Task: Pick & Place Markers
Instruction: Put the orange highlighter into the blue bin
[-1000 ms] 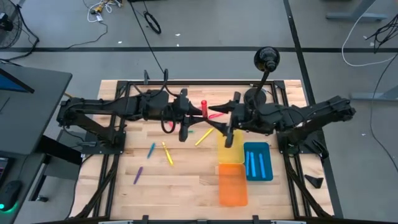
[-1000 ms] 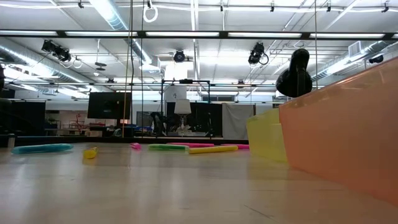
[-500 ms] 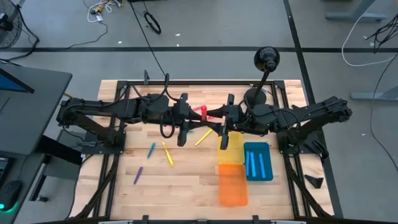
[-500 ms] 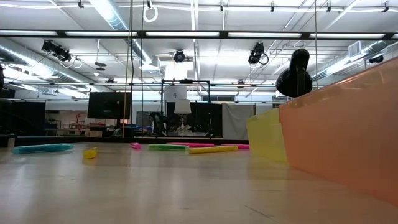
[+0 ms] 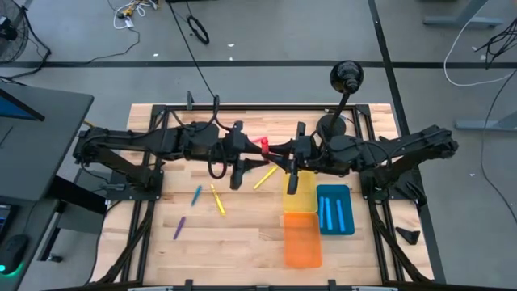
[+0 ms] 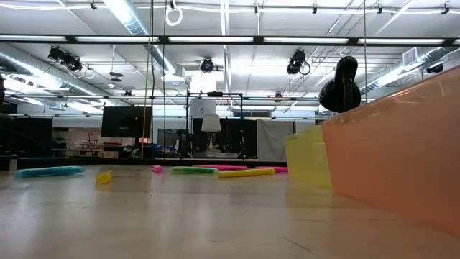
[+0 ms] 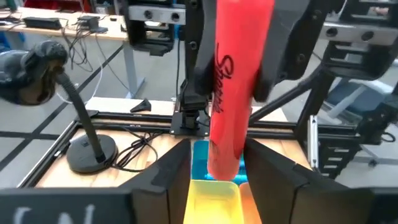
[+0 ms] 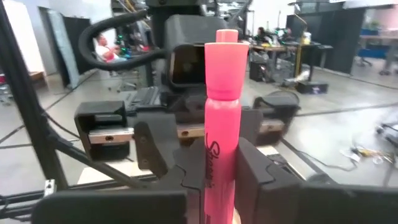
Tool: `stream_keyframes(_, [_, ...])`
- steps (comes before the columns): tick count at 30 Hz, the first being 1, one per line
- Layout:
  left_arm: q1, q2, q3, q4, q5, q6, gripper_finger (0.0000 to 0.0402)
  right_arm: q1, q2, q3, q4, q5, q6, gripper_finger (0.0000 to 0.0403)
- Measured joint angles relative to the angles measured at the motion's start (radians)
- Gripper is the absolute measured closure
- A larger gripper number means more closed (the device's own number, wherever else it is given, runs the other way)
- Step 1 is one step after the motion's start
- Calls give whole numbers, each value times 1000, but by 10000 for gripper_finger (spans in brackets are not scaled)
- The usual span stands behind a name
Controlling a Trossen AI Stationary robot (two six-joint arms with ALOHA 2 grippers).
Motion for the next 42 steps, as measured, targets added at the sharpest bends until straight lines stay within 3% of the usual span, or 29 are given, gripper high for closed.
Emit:
stream_keyframes(10, [8,-58,1,-162,-68,4,192,13,-38,-1,-197,49,227,361])
stream_keyframes(16, [13,-64,0,-239,-67,0,185,45,-55,-2,-359,107,469,361])
stream_keyframes(23, [26,-64,0,-324,-67,-5,184,89,-63,0,-503,104,780,361])
stream_keyframes(31, [29,-64,0,-317,-67,-1,184,127,-63,0,-698,-37,1129,361])
stream_keyframes(42, [29,-64,0,-313,-67,0,184,204,-63,0,-1104,-186,1568,361])
